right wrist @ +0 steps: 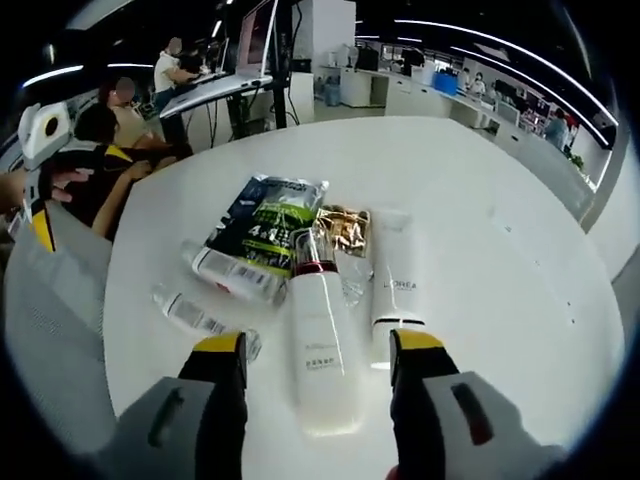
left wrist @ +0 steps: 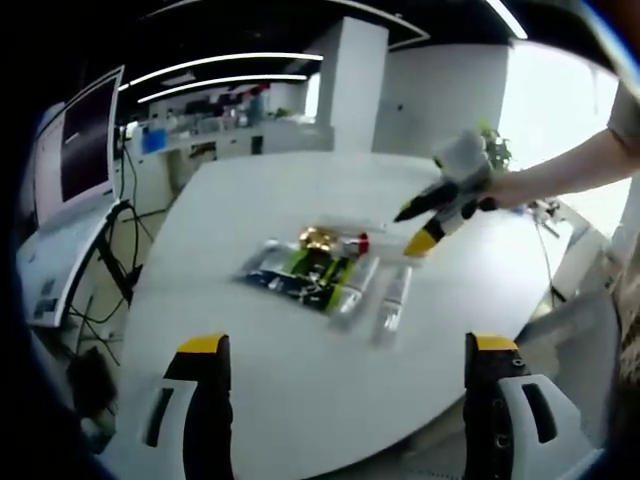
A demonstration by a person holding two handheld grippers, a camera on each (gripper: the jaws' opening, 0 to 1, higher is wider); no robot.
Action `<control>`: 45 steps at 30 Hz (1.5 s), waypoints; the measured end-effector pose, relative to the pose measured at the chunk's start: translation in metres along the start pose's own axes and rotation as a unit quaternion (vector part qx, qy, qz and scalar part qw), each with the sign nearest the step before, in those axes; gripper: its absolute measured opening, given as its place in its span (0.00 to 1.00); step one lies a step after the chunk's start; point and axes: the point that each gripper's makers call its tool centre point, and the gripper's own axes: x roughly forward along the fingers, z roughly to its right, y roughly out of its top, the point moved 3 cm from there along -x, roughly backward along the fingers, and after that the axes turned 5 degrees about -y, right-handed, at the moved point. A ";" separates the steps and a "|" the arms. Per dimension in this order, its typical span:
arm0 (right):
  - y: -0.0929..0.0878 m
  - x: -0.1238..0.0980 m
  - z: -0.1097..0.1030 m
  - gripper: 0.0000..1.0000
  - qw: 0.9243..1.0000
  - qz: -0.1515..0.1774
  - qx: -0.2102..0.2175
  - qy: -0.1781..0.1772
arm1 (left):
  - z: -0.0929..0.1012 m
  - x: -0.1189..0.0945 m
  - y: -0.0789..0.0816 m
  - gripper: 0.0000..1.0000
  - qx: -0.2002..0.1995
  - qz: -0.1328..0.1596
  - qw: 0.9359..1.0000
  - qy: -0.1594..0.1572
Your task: Arrange the skincare products in the storage area until every visible bottle or jar stands upright without overlapping.
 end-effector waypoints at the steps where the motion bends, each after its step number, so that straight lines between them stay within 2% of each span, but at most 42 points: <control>1: 0.000 0.003 0.000 0.54 1.000 -0.001 -0.002 0.002 | 0.000 0.000 0.000 0.95 -0.001 0.001 1.000 0.000; 20: -0.001 0.039 -0.002 0.34 0.996 -0.060 -0.048 0.042 | -0.001 -0.001 0.001 0.94 -0.013 0.004 1.000 -0.001; 26: -0.002 0.047 -0.004 0.33 0.993 -0.086 -0.057 0.059 | -0.001 -0.001 0.001 0.94 -0.014 0.004 1.000 -0.001; 35: -0.001 0.049 -0.003 0.31 0.988 -0.118 -0.084 0.057 | -0.001 0.000 0.001 0.93 -0.014 0.003 1.000 -0.001; 40: -0.002 0.046 -0.004 0.30 0.990 -0.100 -0.089 0.047 | -0.002 -0.001 0.001 0.93 -0.015 0.004 1.000 0.000; 45: -0.001 0.046 -0.003 0.29 0.990 -0.098 -0.092 0.040 | -0.002 0.000 0.002 0.93 -0.016 0.007 1.000 0.002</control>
